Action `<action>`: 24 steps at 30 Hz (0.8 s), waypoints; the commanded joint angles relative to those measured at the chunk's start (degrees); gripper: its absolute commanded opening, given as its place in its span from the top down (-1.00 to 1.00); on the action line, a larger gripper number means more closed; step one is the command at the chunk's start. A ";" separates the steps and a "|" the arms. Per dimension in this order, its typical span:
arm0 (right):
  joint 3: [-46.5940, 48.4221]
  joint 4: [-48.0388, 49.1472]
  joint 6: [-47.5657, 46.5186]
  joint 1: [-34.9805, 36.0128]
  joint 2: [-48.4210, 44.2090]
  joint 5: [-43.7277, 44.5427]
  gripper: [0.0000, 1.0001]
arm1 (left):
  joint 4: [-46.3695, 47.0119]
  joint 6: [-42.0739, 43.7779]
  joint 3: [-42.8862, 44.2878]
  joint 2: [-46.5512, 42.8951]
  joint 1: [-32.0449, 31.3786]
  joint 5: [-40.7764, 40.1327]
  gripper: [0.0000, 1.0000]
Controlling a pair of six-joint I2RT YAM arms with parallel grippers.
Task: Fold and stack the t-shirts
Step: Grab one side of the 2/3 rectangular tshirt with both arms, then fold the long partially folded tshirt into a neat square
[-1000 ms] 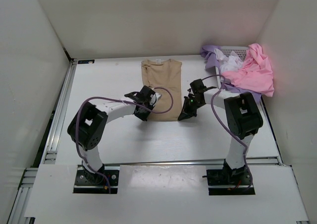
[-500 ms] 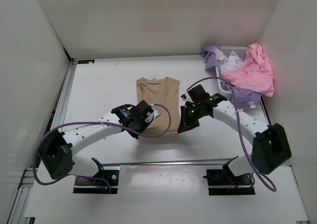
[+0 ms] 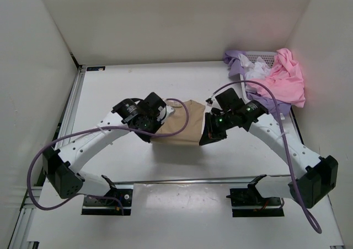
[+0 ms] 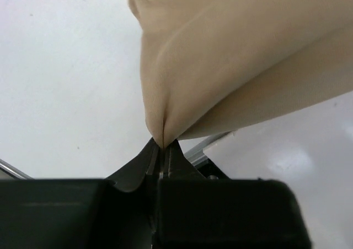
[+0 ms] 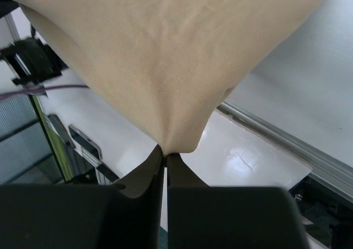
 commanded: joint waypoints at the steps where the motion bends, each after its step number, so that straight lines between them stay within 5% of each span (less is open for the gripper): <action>1: 3.83 -4.71 -0.98 -3.86 3.08 1.34 1.00 | -1.31 0.34 1.54 2.28 4.30 -2.64 0.79; 12: 15.51 -5.77 -6.87 -13.45 19.16 -1.65 1.00 | 11.35 0.34 14.01 17.49 15.20 -6.50 0.79; 24: 26.50 -3.93 -6.26 -20.13 32.44 -4.29 1.00 | 15.75 0.34 25.80 29.97 17.58 -7.90 0.79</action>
